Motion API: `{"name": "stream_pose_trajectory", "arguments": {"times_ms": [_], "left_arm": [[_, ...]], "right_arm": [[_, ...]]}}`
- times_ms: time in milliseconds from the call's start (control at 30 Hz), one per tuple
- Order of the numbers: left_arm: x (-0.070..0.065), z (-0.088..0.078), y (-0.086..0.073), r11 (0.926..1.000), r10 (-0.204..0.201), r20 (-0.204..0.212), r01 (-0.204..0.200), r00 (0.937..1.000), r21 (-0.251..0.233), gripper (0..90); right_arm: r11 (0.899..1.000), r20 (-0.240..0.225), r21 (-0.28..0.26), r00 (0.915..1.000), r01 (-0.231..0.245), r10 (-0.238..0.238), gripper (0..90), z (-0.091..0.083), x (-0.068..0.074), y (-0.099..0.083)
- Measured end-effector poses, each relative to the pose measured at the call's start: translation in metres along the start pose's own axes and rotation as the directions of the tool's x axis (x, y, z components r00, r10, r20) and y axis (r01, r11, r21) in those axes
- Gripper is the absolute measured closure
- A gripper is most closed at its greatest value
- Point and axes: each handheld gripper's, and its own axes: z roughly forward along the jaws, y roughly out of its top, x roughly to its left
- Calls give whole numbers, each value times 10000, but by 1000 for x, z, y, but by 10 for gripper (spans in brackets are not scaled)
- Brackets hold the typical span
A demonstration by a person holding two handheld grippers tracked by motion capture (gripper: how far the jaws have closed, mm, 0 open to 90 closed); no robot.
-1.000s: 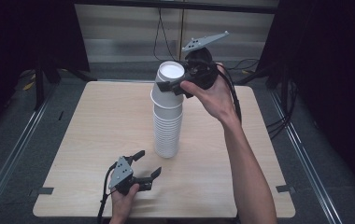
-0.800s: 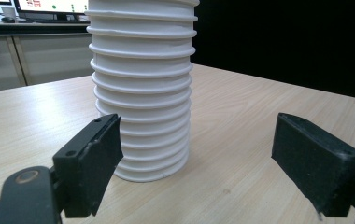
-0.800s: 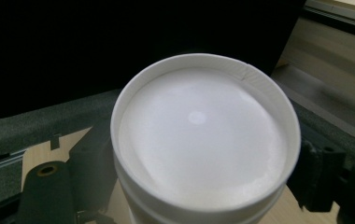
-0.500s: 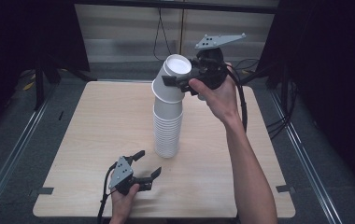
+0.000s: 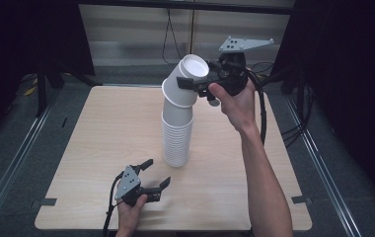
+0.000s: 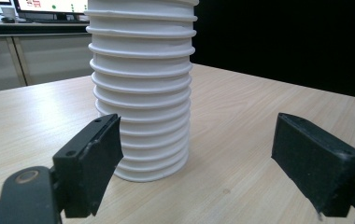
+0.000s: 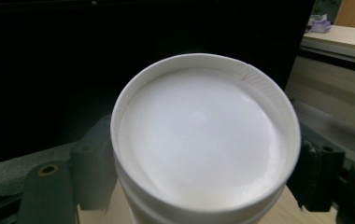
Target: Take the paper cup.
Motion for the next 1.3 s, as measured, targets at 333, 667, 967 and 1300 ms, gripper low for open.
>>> {"name": "stream_pose_trajectory", "arguments": {"times_ms": [333,667,967,1300], "left_arm": [[0,0,0,9999,89,18,-89,10000,64,160],[1,0,0,10000,49,-17,-48,10000,65,160],[1,0,0,9999,96,-37,-96,9999,106,159],[0,0,0,9999,62,-38,-62,10000,135,160]], "right_arm": [[9960,-87,-850,9996,-268,262,232,-15,-3,-7],[9916,-103,-1230,9992,-399,389,232,-31,-3,-14],[9918,175,-1233,9992,-323,347,232,-53,-5,-25],[9950,467,-938,9982,-328,373,232,-73,-2,-39]]}}
